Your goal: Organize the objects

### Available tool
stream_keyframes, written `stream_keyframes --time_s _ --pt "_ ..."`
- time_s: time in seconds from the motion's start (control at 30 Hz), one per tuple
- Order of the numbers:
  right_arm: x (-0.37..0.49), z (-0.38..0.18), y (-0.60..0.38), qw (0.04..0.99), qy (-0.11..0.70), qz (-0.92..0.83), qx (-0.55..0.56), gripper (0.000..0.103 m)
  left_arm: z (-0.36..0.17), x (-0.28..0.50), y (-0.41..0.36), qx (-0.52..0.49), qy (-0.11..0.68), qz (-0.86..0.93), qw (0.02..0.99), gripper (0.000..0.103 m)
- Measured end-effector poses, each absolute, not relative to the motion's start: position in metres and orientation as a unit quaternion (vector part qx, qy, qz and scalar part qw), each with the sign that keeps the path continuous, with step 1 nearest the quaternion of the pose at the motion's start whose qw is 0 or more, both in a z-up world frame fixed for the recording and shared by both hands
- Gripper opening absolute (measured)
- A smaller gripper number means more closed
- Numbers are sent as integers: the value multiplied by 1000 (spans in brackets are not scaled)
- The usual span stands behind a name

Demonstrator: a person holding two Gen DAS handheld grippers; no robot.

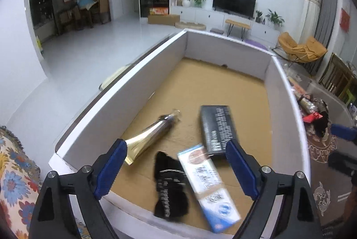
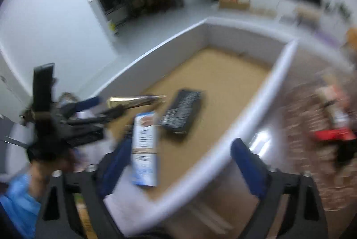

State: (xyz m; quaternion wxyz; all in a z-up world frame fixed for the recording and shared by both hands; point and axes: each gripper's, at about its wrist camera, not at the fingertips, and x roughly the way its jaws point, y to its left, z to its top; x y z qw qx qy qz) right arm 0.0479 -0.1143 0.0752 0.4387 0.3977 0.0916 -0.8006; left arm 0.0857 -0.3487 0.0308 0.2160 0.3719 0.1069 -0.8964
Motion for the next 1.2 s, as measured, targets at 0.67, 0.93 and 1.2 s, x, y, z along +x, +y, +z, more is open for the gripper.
stream_keyframes --time_s 0.67,0.93,1.2 --pt "-35 -55 175 114 119 -886 433 103 56 4 -77 354 53 -930 -80 103" --pt "-34 -58 180 126 73 -880 452 103 -44 -51 -51 442 0 -896 -47 103" --pt "-31 -57 182 113 69 -882 451 103 -76 -80 -54 461 -9 -887 -27 103"
